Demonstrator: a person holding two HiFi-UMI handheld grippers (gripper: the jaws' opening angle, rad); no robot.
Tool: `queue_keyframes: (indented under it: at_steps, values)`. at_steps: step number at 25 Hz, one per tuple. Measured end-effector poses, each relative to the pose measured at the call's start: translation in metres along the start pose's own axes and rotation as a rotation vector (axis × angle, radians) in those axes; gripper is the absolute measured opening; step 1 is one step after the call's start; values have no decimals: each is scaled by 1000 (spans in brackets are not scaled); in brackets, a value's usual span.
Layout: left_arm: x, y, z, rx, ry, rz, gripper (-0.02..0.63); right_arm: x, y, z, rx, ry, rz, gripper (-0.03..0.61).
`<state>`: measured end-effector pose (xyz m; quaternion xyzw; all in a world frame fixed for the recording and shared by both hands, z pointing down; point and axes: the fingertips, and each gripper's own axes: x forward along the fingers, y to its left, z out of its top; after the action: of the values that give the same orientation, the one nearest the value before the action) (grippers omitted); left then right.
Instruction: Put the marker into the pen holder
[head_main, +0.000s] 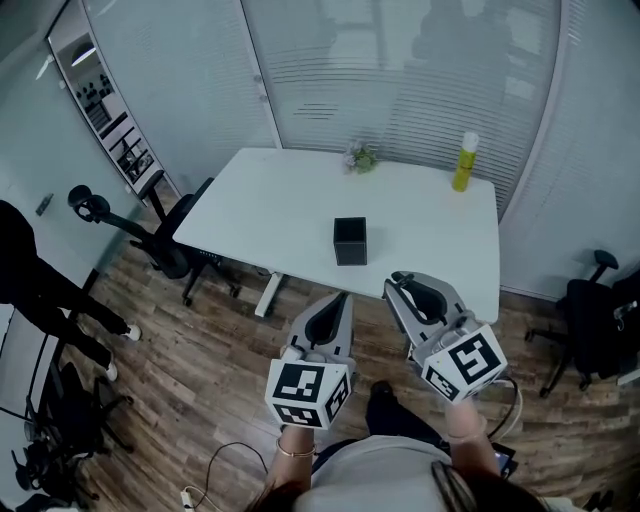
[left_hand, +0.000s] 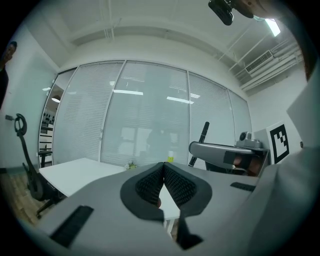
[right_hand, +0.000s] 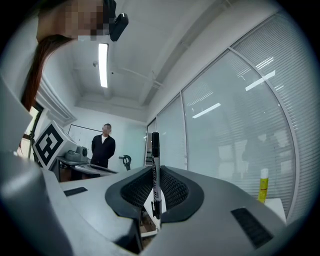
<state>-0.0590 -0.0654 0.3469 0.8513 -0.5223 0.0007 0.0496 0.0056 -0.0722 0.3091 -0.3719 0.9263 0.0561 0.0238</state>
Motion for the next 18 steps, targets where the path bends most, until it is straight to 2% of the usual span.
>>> queue_keyframes:
  at_steps: [18]
  values:
    - [116, 57, 3, -19, 23, 72, 18, 92, -96, -21, 21, 5, 77, 67]
